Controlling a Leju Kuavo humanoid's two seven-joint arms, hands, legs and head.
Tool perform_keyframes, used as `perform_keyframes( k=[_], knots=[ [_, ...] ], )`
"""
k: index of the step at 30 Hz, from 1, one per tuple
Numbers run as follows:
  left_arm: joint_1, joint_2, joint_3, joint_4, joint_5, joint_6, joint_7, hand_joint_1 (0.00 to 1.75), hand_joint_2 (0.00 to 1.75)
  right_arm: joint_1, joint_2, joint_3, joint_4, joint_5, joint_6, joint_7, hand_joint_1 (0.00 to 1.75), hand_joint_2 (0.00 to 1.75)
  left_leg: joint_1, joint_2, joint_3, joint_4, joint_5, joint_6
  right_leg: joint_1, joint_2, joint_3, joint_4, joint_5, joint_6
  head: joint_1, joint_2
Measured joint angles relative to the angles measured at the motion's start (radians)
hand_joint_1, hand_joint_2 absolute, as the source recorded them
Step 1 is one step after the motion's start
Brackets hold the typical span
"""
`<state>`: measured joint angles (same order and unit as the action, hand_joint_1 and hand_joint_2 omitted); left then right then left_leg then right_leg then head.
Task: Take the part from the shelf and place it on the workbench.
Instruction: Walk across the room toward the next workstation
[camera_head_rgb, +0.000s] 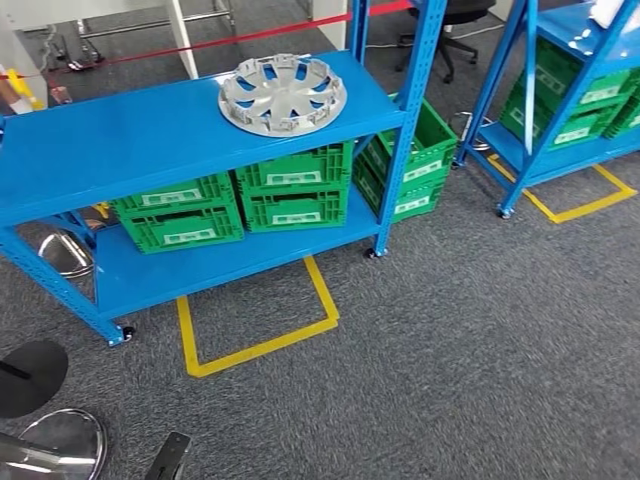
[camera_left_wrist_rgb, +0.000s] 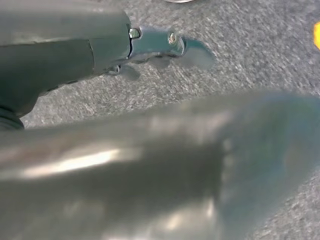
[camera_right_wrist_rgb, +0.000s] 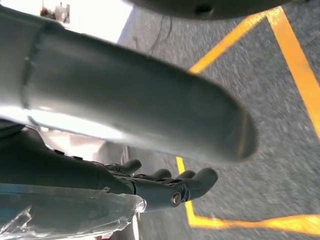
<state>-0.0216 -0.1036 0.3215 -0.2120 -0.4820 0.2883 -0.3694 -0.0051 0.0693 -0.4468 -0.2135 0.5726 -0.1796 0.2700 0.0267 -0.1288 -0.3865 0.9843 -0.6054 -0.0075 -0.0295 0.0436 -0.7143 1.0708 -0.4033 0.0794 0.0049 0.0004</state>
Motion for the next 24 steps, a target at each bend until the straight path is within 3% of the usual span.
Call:
perform_keyframes(
  k=[1, 2, 3, 5, 6, 7, 9, 10, 11, 12, 13, 15, 16, 18, 20, 22, 24],
  knots=[
    [-0.002, 0.001, 0.002, 0.000, 0.000, 0.001, -0.004, 0.00, 0.00, -0.004, 0.001, -0.001, 0.000, 0.001, 0.000, -0.006, 0.00, 0.00, 0.001, -0.007, 0.013, 0.001, -0.006, -0.008, 0.003, -0.003, 0.007, -0.007, 0.020, -0.010, 0.001, 0.000],
    [-0.005, 0.001, 0.004, 0.001, 0.001, 0.002, -0.008, 0.00, 0.00, -0.011, 0.000, -0.002, -0.001, 0.002, 0.000, -0.002, 0.00, 0.00, 0.003, -0.010, 0.012, 0.009, 0.001, -0.016, 0.006, -0.010, 0.019, -0.001, 0.018, -0.019, -0.001, 0.000],
    [-0.010, 0.001, 0.006, 0.001, 0.002, 0.004, -0.014, 0.00, 0.00, -0.018, 0.000, -0.002, -0.002, 0.003, -0.001, 0.005, 0.00, 0.00, 0.004, 0.002, -0.001, 0.040, 0.022, -0.023, 0.006, -0.017, 0.029, -0.003, 0.014, -0.028, -0.002, 0.000],
    [-0.019, -0.001, 0.010, 0.001, 0.004, 0.005, -0.020, 0.00, 0.00, -0.027, 0.000, -0.002, -0.002, 0.003, -0.002, 0.002, 0.00, 0.00, 0.001, 0.057, -0.075, 0.153, 0.053, -0.033, 0.005, -0.034, 0.056, -0.017, -0.001, -0.042, -0.006, 0.000],
    [-0.020, -0.003, 0.010, 0.001, 0.004, 0.005, -0.022, 0.00, 0.00, -0.027, 0.001, -0.002, -0.003, 0.003, -0.002, -0.008, 0.00, 0.00, -0.002, 0.089, -0.119, 0.210, 0.042, -0.036, 0.007, -0.044, 0.072, -0.023, -0.012, -0.048, -0.008, 0.000],
    [-0.020, -0.004, 0.011, 0.001, 0.005, 0.005, -0.022, 0.00, 0.00, -0.026, 0.001, -0.003, -0.002, 0.003, -0.002, -0.018, 0.00, 0.00, -0.004, 0.108, -0.159, 0.251, 0.009, -0.037, 0.009, -0.053, 0.088, -0.028, -0.024, -0.053, -0.011, 0.000],
    [-0.017, -0.003, 0.014, 0.001, 0.006, 0.005, -0.022, 0.00, 0.00, -0.025, 0.001, -0.003, -0.002, 0.003, -0.002, -0.028, 0.00, 0.00, -0.007, 0.117, -0.217, 0.276, -0.064, -0.036, 0.012, -0.070, 0.118, -0.032, -0.048, -0.060, -0.012, 0.000],
    [-0.016, -0.003, 0.015, 0.001, 0.006, 0.005, -0.022, 0.00, 0.00, -0.025, 0.001, -0.003, -0.002, 0.003, -0.002, -0.028, 0.00, 0.00, -0.010, 0.118, -0.232, 0.260, -0.069, -0.033, 0.014, -0.079, 0.135, -0.032, -0.060, -0.061, -0.013, 0.000],
    [-0.015, -0.002, 0.015, 0.001, 0.007, 0.005, -0.022, 0.00, 0.00, -0.025, 0.001, -0.003, -0.002, 0.003, -0.002, -0.028, 0.00, 0.00, -0.013, 0.122, -0.238, 0.225, -0.041, -0.028, 0.015, -0.087, 0.151, -0.033, -0.073, -0.062, -0.014, 0.000],
    [-0.014, -0.002, 0.015, 0.001, 0.007, 0.005, -0.022, 0.00, 0.00, -0.024, 0.002, -0.003, -0.002, 0.003, -0.002, -0.028, 0.00, 0.00, -0.017, 0.137, -0.236, 0.172, 0.017, -0.021, 0.016, -0.097, 0.165, -0.034, -0.085, -0.062, -0.015, 0.000],
    [-0.014, -0.002, 0.016, 0.001, 0.007, 0.005, -0.022, 0.00, 0.00, -0.023, 0.002, -0.003, -0.002, 0.003, -0.002, -0.028, 0.00, 0.00, -0.024, 0.164, -0.234, 0.118, 0.083, -0.013, 0.019, -0.106, 0.180, -0.033, -0.097, -0.060, -0.015, 0.000],
    [-0.015, -0.002, 0.016, 0.001, 0.007, 0.005, -0.022, 0.00, 0.00, -0.021, 0.002, -0.003, 0.000, 0.003, -0.002, -0.035, 0.00, 0.00, -0.032, 0.208, -0.233, 0.053, 0.164, -0.002, 0.027, -0.122, 0.195, -0.032, -0.117, -0.051, -0.016, 0.000],
    [-0.015, -0.002, 0.016, 0.001, 0.007, 0.005, -0.022, 0.00, 0.00, -0.020, 0.002, -0.004, 0.001, 0.003, -0.002, -0.038, 0.00, 0.00, -0.034, 0.212, -0.236, 0.047, 0.173, 0.002, 0.031, -0.132, 0.204, -0.034, -0.123, -0.046, -0.016, 0.000],
    [-0.016, -0.003, 0.016, 0.001, 0.007, 0.005, -0.022, 0.00, 0.00, -0.019, 0.002, -0.004, 0.001, 0.004, -0.002, -0.042, 0.00, 0.00, -0.031, 0.183, -0.233, 0.042, 0.180, 0.008, 0.032, -0.148, 0.212, -0.042, -0.134, -0.034, -0.017, 0.000],
    [-0.018, -0.003, 0.016, 0.001, 0.007, 0.004, -0.022, 0.00, 0.00, -0.019, 0.002, -0.004, 0.000, 0.004, -0.002, -0.039, 0.00, 0.00, -0.024, 0.154, -0.227, 0.035, 0.180, 0.014, 0.029, -0.117, 0.203, -0.010, -0.162, -0.024, -0.016, 0.000],
    [-0.024, -0.002, 0.018, 0.001, 0.006, 0.002, -0.022, 0.00, 0.00, -0.018, 0.002, -0.005, 0.001, 0.005, -0.001, -0.039, 0.00, 0.00, -0.020, 0.126, -0.224, 0.032, 0.178, 0.019, 0.025, -0.069, 0.146, 0.103, -0.213, -0.019, -0.014, 0.000],
    [-0.027, -0.003, 0.018, 0.001, 0.004, 0.000, -0.021, 0.00, 0.00, -0.016, 0.002, -0.005, 0.001, 0.007, 0.000, -0.042, 0.00, 0.00, -0.019, 0.095, -0.221, 0.032, 0.174, 0.023, 0.024, -0.052, 0.075, 0.213, -0.238, -0.018, -0.015, 0.000]
  ],
)
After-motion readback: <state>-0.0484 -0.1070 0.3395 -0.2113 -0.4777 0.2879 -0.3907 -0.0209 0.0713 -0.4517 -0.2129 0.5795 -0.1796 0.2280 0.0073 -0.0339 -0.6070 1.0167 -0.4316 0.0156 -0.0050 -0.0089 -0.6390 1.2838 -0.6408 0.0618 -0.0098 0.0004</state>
